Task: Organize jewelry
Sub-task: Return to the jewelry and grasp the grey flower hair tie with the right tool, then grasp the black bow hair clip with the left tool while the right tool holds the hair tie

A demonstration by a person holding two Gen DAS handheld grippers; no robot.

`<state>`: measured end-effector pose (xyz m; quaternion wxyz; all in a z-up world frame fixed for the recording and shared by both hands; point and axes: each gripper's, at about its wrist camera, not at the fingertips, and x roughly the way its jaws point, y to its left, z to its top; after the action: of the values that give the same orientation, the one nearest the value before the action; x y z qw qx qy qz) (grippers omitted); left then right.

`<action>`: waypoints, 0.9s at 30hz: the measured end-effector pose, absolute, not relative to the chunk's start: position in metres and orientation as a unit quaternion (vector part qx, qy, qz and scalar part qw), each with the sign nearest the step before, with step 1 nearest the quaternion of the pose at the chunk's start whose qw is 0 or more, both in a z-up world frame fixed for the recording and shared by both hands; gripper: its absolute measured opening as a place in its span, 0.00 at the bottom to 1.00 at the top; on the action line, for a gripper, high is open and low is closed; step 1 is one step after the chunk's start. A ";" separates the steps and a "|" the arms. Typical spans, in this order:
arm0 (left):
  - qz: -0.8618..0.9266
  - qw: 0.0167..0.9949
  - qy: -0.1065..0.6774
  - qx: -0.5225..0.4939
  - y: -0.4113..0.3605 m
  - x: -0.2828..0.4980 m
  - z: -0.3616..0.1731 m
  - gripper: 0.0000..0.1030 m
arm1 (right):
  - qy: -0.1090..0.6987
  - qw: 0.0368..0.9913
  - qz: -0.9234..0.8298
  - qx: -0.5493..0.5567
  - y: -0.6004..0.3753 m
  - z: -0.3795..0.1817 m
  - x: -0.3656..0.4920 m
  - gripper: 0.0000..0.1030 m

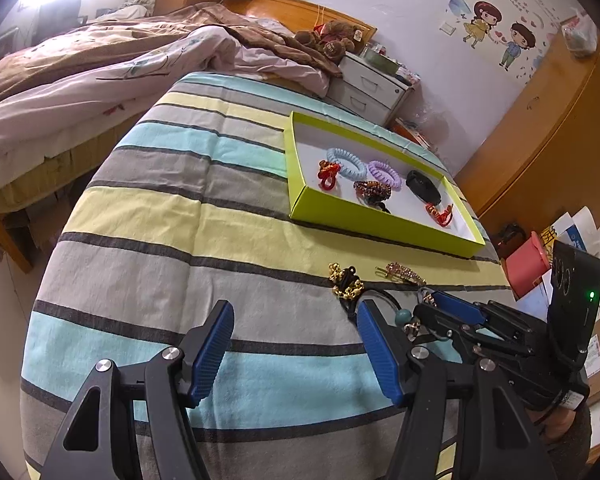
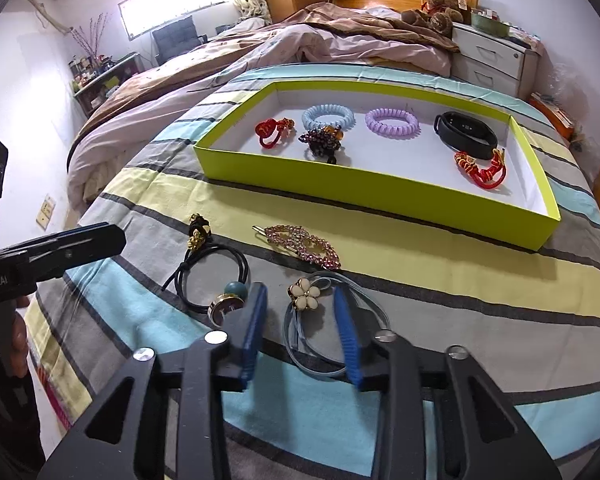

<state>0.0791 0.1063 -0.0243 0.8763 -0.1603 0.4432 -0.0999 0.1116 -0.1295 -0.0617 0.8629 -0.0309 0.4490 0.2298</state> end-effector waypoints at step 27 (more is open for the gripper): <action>-0.120 0.871 0.462 -0.114 0.069 0.109 -0.028 0.62 | 0.404 0.895 0.187 -0.024 -0.159 -0.037 0.095 0.16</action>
<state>0.1087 0.0688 -0.0280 0.8713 -0.1143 0.4618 -0.1201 0.0946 -0.1586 -0.0372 0.8951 -0.0242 0.4038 0.1875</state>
